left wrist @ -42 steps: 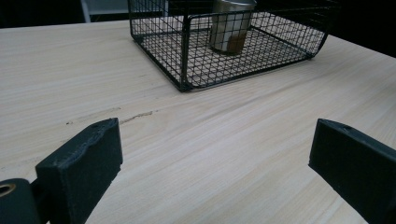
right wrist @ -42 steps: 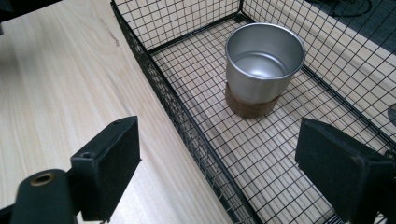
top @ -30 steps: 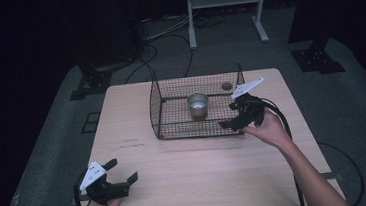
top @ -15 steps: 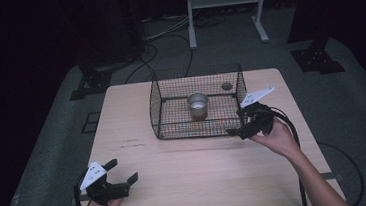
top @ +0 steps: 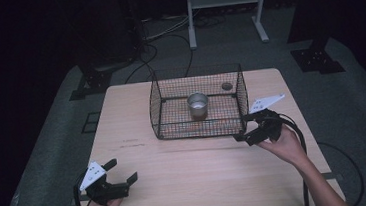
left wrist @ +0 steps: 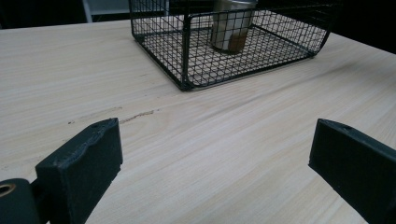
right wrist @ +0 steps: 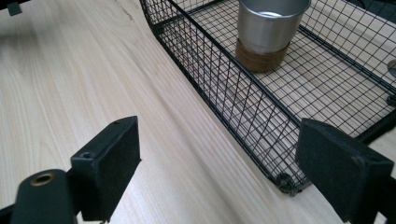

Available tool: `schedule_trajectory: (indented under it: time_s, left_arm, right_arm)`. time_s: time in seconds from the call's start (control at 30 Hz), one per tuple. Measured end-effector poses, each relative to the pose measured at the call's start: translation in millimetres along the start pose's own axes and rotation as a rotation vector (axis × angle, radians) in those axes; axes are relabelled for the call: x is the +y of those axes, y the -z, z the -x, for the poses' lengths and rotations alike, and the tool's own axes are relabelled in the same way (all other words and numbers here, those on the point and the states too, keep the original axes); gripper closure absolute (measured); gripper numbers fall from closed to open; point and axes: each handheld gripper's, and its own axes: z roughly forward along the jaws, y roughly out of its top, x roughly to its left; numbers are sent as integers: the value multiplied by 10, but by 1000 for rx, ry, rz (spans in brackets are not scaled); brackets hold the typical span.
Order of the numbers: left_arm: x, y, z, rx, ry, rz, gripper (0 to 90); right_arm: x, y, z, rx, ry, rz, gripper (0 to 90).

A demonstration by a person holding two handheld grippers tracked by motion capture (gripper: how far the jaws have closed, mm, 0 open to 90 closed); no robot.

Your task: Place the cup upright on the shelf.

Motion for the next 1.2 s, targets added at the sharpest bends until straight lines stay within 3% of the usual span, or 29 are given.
schedule_trajectory:
  time_s: [0.93, 1.2]
  left_arm:
    - [-8, -5, 16, 1, -1, -9, 16]
    - [-16, 5, 2, 3, 0, -10, 16]
  right_arm:
    - [-541, 153, -5, -4, -71, 13, 132]
    - [-715, 223, 26, -36, -100, 41, 130]
